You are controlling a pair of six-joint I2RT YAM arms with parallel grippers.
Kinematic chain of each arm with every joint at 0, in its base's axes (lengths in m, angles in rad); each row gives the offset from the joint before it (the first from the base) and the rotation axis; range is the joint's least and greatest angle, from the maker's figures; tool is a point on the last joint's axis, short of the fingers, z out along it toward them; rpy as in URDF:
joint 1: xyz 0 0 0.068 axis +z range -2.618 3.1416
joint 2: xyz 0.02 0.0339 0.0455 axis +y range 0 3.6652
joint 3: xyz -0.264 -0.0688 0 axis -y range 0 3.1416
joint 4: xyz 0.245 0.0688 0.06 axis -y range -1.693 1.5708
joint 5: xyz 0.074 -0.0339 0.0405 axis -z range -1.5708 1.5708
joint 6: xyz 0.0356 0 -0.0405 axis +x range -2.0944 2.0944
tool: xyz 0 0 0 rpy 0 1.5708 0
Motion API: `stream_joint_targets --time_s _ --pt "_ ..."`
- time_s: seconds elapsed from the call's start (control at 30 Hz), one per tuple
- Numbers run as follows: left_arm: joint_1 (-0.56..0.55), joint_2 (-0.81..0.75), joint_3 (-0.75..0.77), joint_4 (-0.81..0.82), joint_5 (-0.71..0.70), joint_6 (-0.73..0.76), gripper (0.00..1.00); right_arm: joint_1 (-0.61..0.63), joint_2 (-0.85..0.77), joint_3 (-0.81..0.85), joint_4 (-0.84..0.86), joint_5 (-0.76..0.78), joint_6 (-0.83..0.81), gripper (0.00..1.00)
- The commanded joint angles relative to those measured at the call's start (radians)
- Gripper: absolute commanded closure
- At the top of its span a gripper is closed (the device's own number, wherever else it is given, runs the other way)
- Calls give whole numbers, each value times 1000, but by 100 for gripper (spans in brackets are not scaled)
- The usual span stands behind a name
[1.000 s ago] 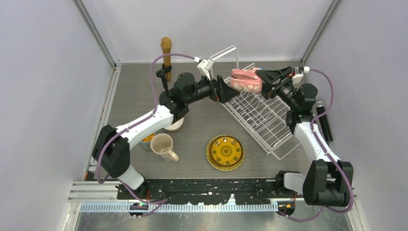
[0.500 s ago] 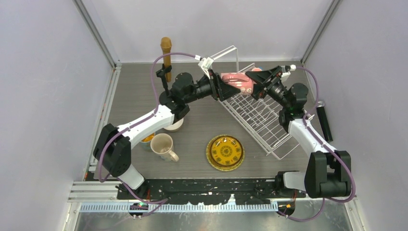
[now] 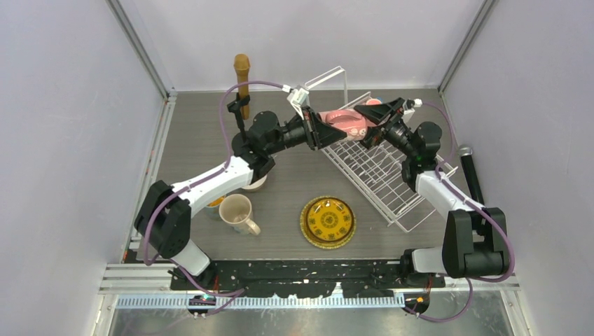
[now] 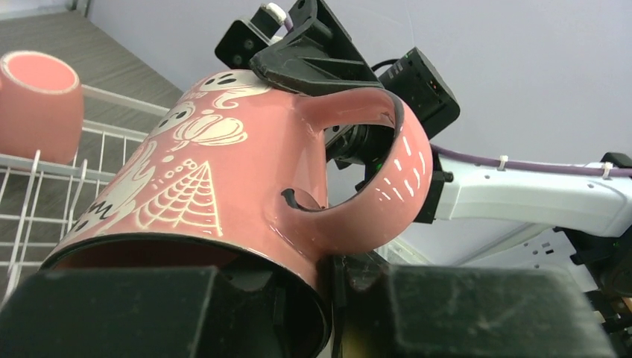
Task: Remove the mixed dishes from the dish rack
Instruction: Place the cup at the center of the board.
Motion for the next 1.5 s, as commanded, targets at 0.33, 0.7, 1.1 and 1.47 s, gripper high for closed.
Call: stream_joint_targets --time_s 0.33,0.7,1.1,1.47 --pt "7 -184 -48 -295 56 227 100 -135 -291 69 -780 466 -636 0" --pt "-7 -125 83 -932 -172 531 100 -135 -498 85 -1041 774 -908 0" --pt "-72 -173 14 -1101 -428 545 99 -135 -482 83 -1069 803 -963 0" --pt "-198 -265 -118 -1210 -653 479 100 -135 -474 81 -1075 840 -989 0"
